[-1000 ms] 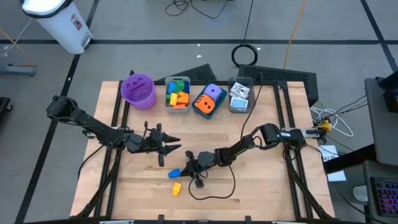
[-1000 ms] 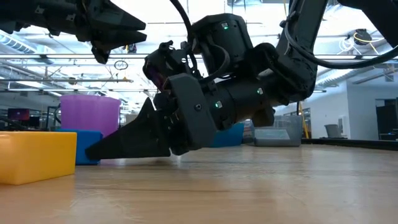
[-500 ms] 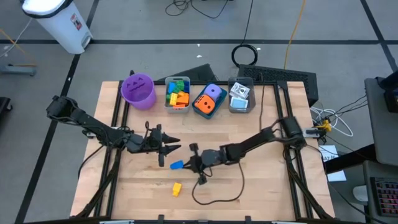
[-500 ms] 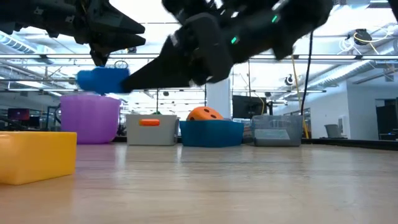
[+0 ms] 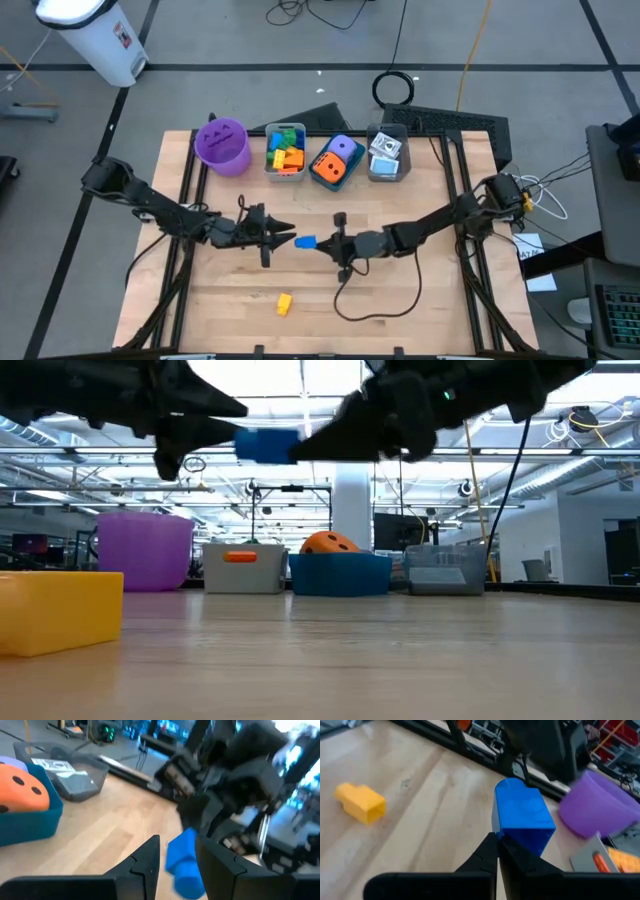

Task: Pick & Place Toys
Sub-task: Put the blue game piece into the gray bin

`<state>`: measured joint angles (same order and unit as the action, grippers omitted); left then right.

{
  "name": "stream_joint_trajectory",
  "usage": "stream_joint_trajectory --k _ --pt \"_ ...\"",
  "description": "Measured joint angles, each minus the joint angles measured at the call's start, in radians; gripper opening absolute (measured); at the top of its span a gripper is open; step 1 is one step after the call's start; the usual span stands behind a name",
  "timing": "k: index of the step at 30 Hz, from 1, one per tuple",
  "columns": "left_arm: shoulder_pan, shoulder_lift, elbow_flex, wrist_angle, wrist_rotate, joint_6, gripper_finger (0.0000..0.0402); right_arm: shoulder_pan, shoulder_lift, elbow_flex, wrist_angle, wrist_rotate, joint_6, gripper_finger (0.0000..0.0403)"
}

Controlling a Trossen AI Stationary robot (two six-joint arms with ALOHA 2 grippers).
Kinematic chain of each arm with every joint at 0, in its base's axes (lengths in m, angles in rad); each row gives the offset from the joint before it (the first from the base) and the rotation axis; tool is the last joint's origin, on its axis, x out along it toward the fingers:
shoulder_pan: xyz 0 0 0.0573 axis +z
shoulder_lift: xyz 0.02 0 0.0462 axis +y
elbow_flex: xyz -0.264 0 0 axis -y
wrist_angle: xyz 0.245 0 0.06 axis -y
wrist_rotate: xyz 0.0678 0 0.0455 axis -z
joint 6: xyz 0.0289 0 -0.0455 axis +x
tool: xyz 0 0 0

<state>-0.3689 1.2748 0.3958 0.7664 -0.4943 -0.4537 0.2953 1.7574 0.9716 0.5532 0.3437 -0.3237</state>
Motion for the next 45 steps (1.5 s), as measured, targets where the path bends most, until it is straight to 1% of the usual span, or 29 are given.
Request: stream_joint_trajectory --k 5,10,15,18,24,26,29,32,36,41,45 --pt "0.040 0.066 0.000 0.130 0.009 -0.055 0.0129 -0.024 -0.016 -0.051 0.057 -0.003 0.025 0.0000" --pt "0.084 0.074 0.000 0.136 0.080 -0.124 0.0130 -0.033 -0.015 -0.059 0.060 -0.004 0.024 0.0000" --pt "0.100 0.074 0.000 0.136 0.110 -0.123 0.0134 -0.033 -0.015 -0.059 0.064 -0.004 0.024 0.0000" --pt "0.100 0.082 0.000 0.141 0.110 -0.124 0.0157 -0.033 -0.015 -0.059 0.071 -0.005 0.024 0.0000" --pt "0.105 0.121 0.001 0.177 0.106 -0.134 0.0232 -0.032 -0.015 -0.059 0.071 -0.005 0.027 0.0000" --pt "0.113 0.130 0.001 0.177 0.105 -0.164 0.0253 -0.032 -0.015 -0.059 0.071 -0.005 0.026 0.0000" --pt "0.127 0.146 0.002 0.178 0.112 -0.207 0.0275 -0.032 -0.015 -0.059 0.072 -0.005 0.023 0.0000" --pt "0.140 0.170 0.004 0.180 0.138 -0.240 0.0288 -0.032 -0.015 -0.059 0.078 -0.005 0.010 0.0000" --pt "0.147 0.213 0.040 0.179 0.180 -0.257 0.0290 -0.032 -0.015 -0.059 0.095 -0.003 -0.007 0.0000" --pt "0.147 0.270 0.109 0.179 0.255 -0.230 0.0278 -0.032 -0.015 -0.059 0.094 0.013 -0.011 0.0000" --pt "0.148 0.304 0.144 0.171 0.265 -0.229 0.0267 -0.029 -0.015 -0.059 0.094 0.048 -0.037 0.0000"
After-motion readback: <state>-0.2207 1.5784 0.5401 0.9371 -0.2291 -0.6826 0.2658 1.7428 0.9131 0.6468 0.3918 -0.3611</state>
